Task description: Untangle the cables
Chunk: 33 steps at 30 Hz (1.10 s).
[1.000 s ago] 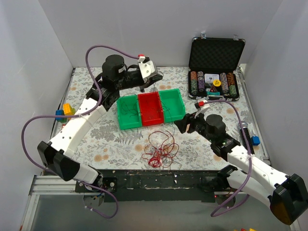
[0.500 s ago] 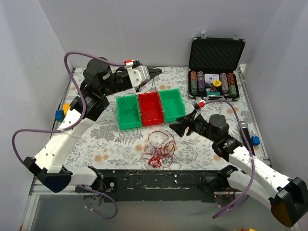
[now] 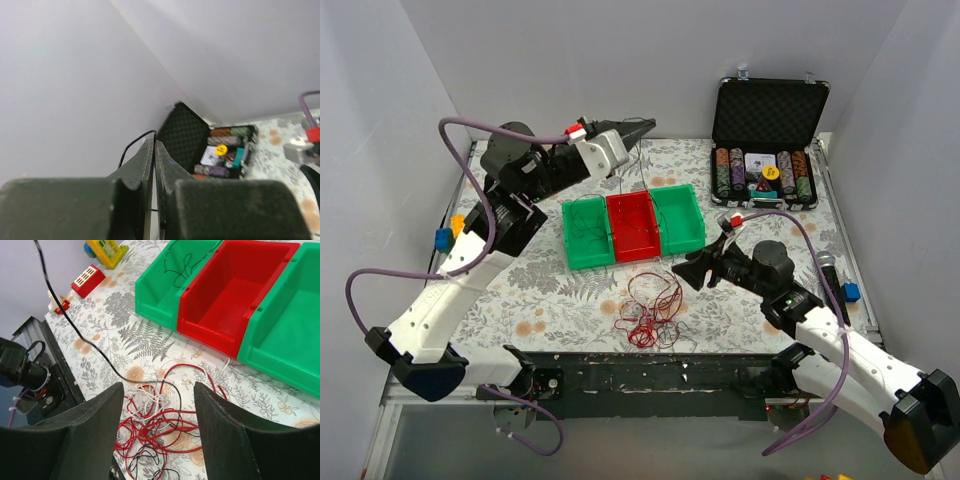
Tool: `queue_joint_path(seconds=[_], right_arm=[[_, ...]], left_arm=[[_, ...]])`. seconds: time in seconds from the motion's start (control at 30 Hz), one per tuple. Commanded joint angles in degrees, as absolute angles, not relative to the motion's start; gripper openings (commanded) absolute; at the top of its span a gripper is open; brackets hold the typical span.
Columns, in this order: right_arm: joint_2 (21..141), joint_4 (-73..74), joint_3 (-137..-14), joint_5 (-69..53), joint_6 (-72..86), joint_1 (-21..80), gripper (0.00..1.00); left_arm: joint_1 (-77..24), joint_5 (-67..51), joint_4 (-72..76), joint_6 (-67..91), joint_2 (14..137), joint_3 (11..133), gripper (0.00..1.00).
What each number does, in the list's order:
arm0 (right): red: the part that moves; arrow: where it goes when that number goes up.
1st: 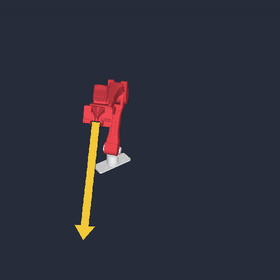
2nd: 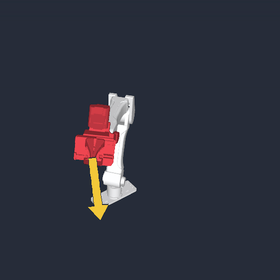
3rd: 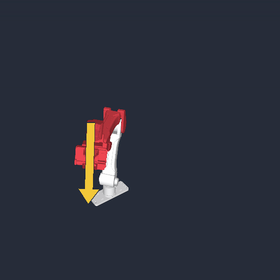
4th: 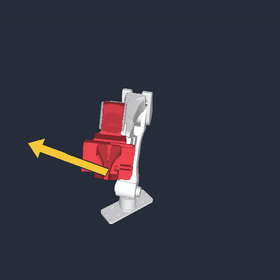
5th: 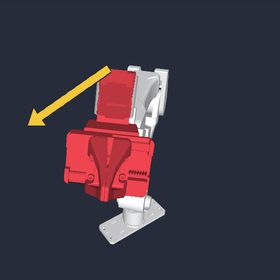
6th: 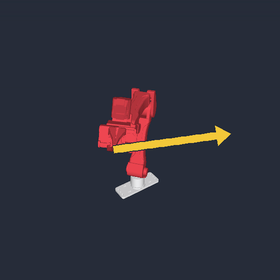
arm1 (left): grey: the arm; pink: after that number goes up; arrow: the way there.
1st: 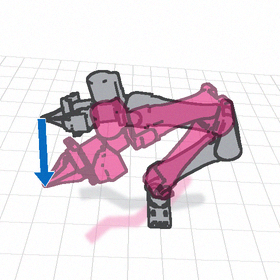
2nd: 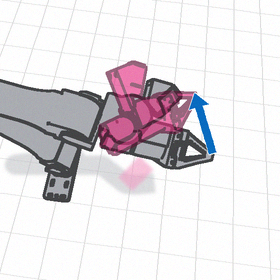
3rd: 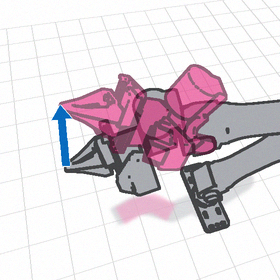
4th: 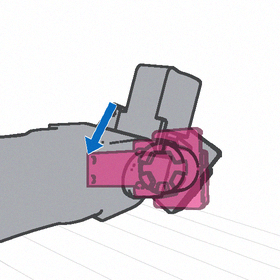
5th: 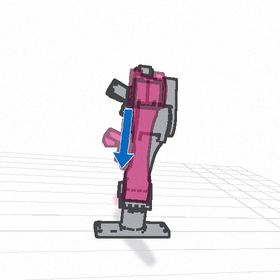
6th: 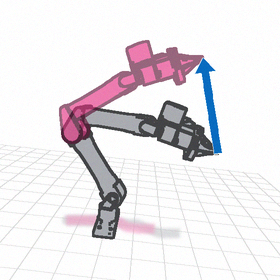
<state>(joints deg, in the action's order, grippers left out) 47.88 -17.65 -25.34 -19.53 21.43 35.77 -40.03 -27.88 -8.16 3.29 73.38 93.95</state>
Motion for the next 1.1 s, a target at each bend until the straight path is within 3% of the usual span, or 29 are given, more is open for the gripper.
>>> queue_joint_path(seconds=[0.0,0.6,0.9,1.07], right_arm=[[44.7,-15.0,-27.3,-13.3,19.2,36.0,0.67],[55.5,-29.8,-27.8,-25.0,26.3,38.2,0.69],[62.3,-24.7,-34.3,-22.5,20.2,45.8,0.66],[70.9,-21.5,-37.6,-21.0,17.3,48.2,0.59]], left_arm=[[-40.5,-23.6,-0.4,5.5,70.8,99.3,0.00],[-41.7,-26.1,4.0,0.3,69.5,101.6,0.00],[-42.8,-24.3,8.1,-5.9,69.2,99.8,0.00],[-43.3,-21.5,12.5,-5.0,70.9,102.5,0.00]])
